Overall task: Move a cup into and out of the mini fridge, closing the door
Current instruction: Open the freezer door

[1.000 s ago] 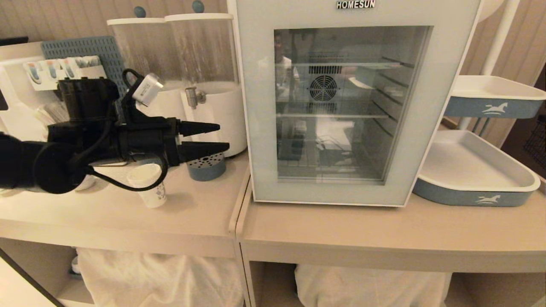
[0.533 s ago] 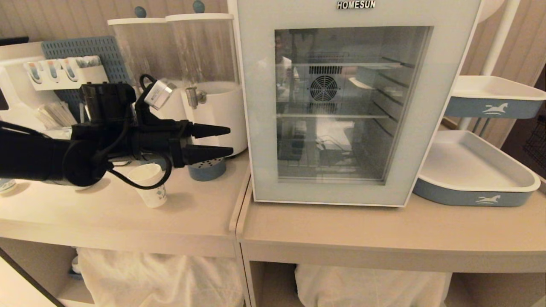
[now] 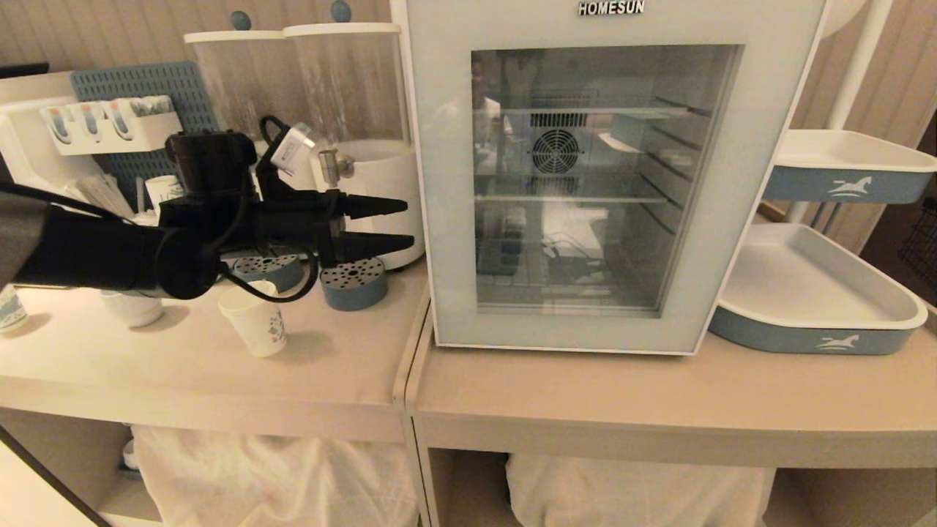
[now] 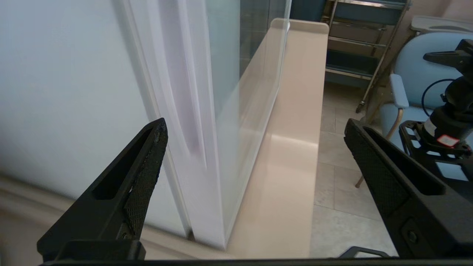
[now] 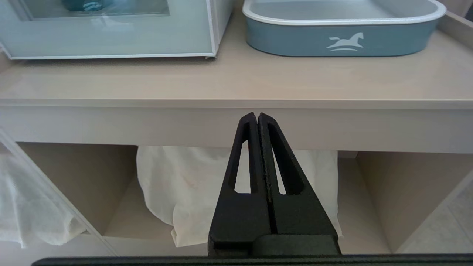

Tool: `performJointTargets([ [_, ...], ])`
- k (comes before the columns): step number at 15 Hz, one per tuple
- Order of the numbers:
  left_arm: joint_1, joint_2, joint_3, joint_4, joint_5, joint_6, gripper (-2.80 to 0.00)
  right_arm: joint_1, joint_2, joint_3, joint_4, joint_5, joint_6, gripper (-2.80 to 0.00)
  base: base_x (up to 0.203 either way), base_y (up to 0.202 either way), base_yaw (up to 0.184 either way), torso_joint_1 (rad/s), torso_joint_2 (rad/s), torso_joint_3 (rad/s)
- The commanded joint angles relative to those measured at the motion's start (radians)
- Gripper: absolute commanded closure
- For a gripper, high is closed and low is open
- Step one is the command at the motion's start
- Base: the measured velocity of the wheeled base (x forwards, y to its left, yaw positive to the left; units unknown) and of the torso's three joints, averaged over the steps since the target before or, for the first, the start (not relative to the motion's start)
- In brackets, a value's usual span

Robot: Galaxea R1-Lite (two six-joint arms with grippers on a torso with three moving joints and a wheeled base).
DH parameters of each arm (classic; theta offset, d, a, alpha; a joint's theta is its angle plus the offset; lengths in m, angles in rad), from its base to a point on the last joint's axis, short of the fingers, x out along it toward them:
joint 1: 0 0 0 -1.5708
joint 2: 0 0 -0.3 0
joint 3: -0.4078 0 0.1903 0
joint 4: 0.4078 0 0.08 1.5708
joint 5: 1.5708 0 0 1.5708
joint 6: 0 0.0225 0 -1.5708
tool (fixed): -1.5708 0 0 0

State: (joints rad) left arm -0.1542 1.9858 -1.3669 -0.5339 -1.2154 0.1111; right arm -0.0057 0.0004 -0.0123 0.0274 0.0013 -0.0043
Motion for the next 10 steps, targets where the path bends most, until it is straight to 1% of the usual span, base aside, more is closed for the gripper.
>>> performJointTargets([
  [1,-0.015,0.029,-0.021,-0.003,-0.007,0.001,-2.8,0.0,0.001,0.0,0.0,0.0,0.0,0.0,0.0,0.0,0.0,0.0,0.0,0.0],
  [6,-0.068,0.044,-0.018,-0.003,-0.001,0.004,-2.8,0.0,0.001,0.0,0.0,0.0,0.0,0.0,0.0,0.0,0.0,0.0,0.0,0.0],
  [10,-0.076,0.034,0.001,-0.001,-0.004,0.001,-2.8,0.0,0.001,0.0,0.0,0.0,0.0,0.0,0.0,0.0,0.0,0.0,0.0,0.0],
])
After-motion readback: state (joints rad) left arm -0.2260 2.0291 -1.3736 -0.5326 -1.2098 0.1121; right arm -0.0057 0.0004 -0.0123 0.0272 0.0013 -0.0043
